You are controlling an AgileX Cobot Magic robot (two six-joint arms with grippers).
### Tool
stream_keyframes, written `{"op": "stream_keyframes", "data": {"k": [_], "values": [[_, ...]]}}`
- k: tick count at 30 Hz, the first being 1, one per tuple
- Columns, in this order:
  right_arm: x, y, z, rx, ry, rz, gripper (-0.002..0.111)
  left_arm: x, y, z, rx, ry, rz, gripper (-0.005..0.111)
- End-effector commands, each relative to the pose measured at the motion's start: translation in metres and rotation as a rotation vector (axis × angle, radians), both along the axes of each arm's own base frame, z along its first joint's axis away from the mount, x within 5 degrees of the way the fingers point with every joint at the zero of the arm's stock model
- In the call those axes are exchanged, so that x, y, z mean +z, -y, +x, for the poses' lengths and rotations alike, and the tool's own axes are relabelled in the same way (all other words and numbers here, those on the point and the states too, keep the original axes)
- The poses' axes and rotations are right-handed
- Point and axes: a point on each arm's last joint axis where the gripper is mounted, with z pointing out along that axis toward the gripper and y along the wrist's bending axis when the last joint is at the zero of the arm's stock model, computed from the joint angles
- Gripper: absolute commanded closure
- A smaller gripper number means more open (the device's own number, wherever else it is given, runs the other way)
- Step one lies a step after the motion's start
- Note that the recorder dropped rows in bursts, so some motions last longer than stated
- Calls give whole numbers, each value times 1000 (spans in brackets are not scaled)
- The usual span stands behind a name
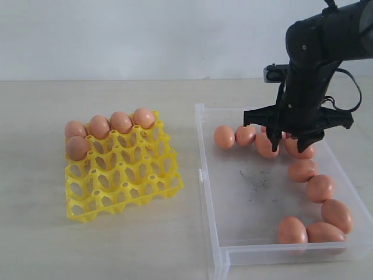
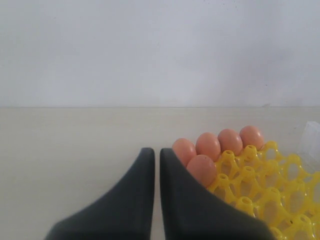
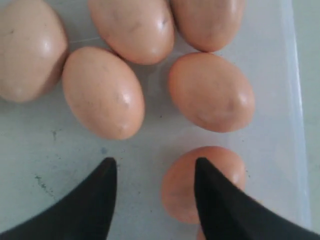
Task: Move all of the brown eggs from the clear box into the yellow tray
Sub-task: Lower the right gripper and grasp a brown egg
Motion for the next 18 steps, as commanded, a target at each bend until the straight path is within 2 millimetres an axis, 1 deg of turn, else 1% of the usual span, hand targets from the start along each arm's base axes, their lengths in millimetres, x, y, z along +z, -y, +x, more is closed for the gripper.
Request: {"op": "stream_keyframes", "data": {"k": [1,4,9,13,15,16,18], "values": [[2,-4,4,208,54,12,54,-1,0,0,-2,1,0,103],[3,-9,7,317,90,36,54,-1,0,0,-2,1,0,103],[6,-12,16,328,199,62,54,-1,0,0,-3,-1,0,103],[7,-12,18,358,228,44,54,-1,0,0,-3,-1,0,103],[2,-9,20,377,210,24,54,-1,0,0,-3,-1,0,103],[-4,-5,20,397,181,9,54,-1,0,0,-3,-1,0,103],[-8,4,21,477,142,-32,54,-1,0,0,-3,-1,0,103]]}}
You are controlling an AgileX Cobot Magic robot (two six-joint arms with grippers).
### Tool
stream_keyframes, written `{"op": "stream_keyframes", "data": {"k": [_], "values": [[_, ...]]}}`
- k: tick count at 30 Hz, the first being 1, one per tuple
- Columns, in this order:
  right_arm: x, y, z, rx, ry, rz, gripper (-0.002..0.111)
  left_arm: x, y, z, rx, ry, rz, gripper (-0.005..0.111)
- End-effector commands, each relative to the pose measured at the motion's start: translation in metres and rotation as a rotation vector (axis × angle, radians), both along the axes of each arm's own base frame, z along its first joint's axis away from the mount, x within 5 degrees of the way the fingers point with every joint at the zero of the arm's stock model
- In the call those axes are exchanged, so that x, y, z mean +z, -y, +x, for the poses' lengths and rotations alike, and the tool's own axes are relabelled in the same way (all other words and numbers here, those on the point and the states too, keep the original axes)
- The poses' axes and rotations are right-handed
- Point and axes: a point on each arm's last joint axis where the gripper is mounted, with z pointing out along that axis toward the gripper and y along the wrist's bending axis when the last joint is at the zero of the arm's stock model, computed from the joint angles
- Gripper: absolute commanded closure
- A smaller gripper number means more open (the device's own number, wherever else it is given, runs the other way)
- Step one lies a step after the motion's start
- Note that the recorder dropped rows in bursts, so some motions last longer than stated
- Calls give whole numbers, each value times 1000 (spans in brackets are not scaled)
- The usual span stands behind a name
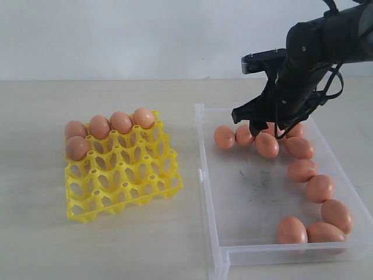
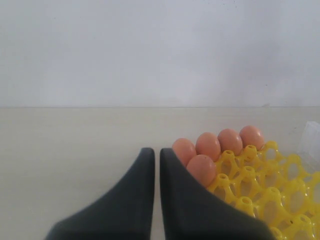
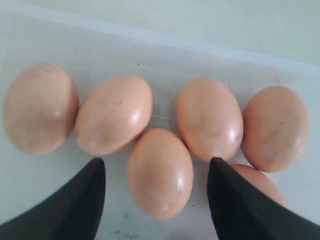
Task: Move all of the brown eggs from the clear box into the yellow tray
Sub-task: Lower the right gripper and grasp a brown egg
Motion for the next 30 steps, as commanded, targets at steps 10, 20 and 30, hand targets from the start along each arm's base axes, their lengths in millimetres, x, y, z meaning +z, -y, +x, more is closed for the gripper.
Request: {"op": "stream_keyframes", "data": {"k": [10,20,30], "values": [[-8,15,3,87,-62,19,54,-1,0,0,-4,-3,0,103],[-12,15,-3,162,-126,-11,54,-1,0,0,-4,-3,0,103],[-23,13,6,227,-71,-34,54,-1,0,0,-3,-1,0,103]]}}
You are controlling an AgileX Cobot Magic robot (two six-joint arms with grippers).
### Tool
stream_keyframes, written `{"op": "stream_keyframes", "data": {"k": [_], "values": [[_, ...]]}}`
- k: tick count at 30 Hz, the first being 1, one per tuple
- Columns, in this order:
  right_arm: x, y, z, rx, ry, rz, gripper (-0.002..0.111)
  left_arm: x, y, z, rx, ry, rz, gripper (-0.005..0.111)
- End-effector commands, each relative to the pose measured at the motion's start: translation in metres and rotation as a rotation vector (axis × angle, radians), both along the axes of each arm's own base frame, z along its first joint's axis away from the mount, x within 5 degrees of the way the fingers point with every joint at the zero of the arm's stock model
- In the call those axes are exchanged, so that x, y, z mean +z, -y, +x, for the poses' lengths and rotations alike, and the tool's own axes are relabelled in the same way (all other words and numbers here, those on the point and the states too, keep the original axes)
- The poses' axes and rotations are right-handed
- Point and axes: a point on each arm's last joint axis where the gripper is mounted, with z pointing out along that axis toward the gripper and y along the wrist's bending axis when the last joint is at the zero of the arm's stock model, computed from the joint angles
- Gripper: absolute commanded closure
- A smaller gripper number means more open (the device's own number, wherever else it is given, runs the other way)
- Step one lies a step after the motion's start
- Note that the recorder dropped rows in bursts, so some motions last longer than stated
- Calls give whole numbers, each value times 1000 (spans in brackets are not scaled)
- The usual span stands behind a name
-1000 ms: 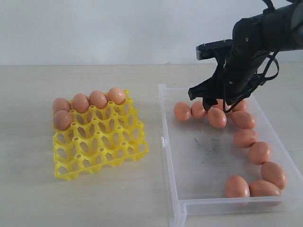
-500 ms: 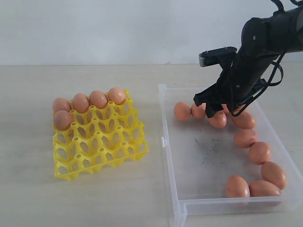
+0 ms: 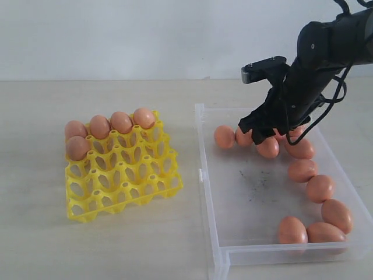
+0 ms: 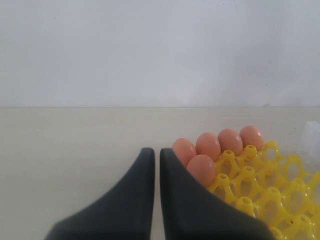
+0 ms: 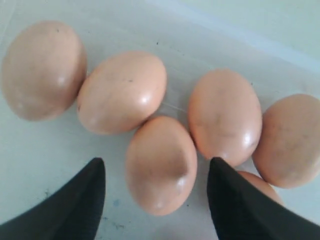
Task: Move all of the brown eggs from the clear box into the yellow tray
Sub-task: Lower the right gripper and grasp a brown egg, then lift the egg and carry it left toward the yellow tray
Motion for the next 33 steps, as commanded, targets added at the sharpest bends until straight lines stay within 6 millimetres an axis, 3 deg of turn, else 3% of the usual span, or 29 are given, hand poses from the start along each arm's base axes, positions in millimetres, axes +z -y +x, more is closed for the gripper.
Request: {"op": "stream_keyframes", "data": {"k": [1,6,16,19,21,24,29,32,33], "values": [[-18,2,3,57,-25,-38,54,-1,0,0,-3,-1,0,103],[-34,2,7,131,-24,-74,54,-1,0,0,-4,-3,0,103],[-30,0,16,147,79,-77,54,-1,0,0,-3,-1,0,103],[-21,-2,23,151,57,-82,54,-1,0,0,-3,-1,0,103],[-23,-3,25,147,-4,-88,61,-1,0,0,-3,-1,0,103],[-35,-3,24,93,-147,-102,83,-1,0,0,-3,-1,0,103],[-47,-3,24,51,-188,-101,87,-1,0,0,-3,-1,0,103],[-47,-3,25,-15,-179,-81,109,-1,0,0,-3,-1,0,103],[-47,-4,26,-47,-169,-69,108,-1,0,0,-3,-1,0,103]]}}
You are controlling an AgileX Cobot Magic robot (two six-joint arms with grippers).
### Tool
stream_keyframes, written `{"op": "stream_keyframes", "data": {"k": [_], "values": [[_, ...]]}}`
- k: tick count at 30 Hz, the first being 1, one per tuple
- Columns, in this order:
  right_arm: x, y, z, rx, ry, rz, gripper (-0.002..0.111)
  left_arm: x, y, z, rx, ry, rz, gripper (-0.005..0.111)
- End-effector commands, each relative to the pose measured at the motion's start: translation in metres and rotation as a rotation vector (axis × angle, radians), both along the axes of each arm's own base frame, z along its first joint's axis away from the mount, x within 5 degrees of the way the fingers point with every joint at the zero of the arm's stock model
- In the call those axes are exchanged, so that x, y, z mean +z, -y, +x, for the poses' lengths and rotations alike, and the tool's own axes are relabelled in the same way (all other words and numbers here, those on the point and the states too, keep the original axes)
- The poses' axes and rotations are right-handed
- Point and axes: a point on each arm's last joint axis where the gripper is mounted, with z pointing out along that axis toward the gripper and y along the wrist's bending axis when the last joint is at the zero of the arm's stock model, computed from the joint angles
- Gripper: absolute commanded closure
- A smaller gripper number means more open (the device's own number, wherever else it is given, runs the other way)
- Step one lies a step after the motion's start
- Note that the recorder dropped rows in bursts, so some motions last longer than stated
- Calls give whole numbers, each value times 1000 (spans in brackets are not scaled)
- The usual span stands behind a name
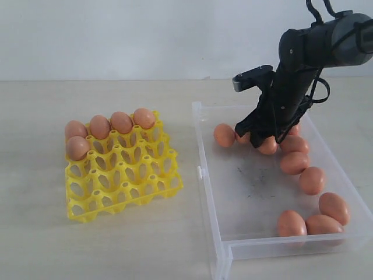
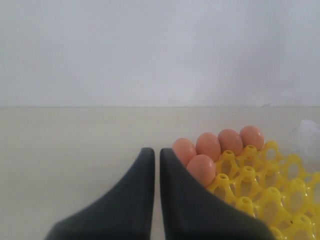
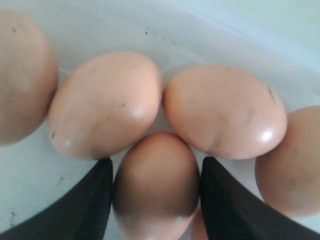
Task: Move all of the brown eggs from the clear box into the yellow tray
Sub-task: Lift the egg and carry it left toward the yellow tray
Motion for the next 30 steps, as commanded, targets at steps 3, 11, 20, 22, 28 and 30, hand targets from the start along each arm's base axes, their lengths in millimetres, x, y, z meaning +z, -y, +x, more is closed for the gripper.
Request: {"op": "stream_keyframes", "data": {"k": [3,11,20,22,28,30], "values": [[-18,1,0,-145,-22,35,108,-1,0,0,-3,-1,0,103],[-32,2,-9,-285,272,236,108,-1,0,0,-3,-1,0,103],[-51,23,-53,-306,552,279,108,-1,0,0,-3,-1,0,103],[-52,26,-62,-293,628,298,108,-1,0,0,-3,-1,0,103],[-40,20,-90,-122,907,531,108,-1,0,0,-3,-1,0,103],[-32,15,-99,-55,1004,636,108,-1,0,0,-3,-1,0,103]]}}
